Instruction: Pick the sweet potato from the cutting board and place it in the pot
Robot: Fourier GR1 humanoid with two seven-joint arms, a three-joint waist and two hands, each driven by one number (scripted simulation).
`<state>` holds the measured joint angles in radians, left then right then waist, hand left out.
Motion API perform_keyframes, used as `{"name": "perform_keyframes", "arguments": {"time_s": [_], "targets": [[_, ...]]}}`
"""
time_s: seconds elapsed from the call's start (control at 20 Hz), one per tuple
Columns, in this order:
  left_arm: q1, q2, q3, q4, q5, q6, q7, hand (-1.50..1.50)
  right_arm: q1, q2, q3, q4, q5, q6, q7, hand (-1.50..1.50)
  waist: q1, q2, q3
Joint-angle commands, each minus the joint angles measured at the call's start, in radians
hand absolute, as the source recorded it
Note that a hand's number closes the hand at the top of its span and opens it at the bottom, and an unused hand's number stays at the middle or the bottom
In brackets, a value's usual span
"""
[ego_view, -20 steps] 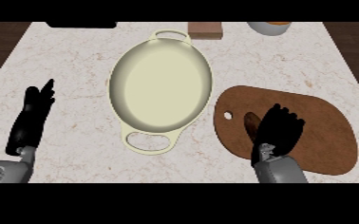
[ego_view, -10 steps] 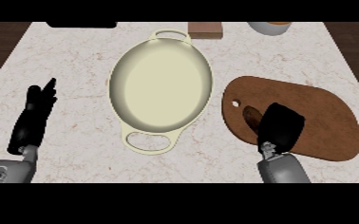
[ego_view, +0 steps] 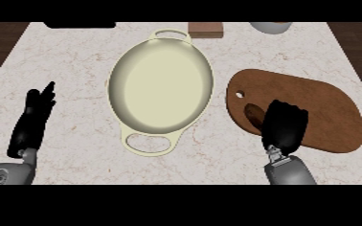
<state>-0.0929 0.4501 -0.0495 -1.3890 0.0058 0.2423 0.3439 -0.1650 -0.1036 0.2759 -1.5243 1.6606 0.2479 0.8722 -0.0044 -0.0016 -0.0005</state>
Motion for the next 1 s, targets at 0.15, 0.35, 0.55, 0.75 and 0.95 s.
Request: {"name": "perform_keyframes", "arguments": {"time_s": [0.15, 0.35, 0.55, 0.75, 0.95], "targets": [[0.019, 0.021, 0.023, -0.03, 0.014, -0.013, 0.008, 0.0, 0.034, -0.13, -0.092, -0.16, -0.398, -0.016, -0.493, 1.5, -0.007, -0.006, 0.004], [0.018, 0.026, 0.026, -0.038, 0.016, -0.03, 0.023, 0.0, -0.002, -0.175, -0.22, -0.291, -0.557, -0.004, -0.6, 1.5, -0.009, -0.004, 0.002], [0.031, -0.013, 0.0, -0.069, -0.009, 0.011, 0.051, 0.0, -0.012, -0.188, -0.262, -0.479, -0.65, -0.037, -0.676, 1.5, -0.016, -0.009, 0.002], [0.006, -0.003, 0.013, -0.006, -0.006, -0.02, 0.02, 0.0, -0.114, -0.09, -0.284, -0.549, -0.761, -0.069, -0.667, 1.5, -0.006, -0.001, 0.0], [0.035, -0.014, 0.021, -0.047, -0.008, -0.032, -0.003, 0.0, -0.234, -0.143, -0.337, -0.613, -0.827, 0.04, -0.618, 1.5, 0.009, 0.0, 0.0]]}}
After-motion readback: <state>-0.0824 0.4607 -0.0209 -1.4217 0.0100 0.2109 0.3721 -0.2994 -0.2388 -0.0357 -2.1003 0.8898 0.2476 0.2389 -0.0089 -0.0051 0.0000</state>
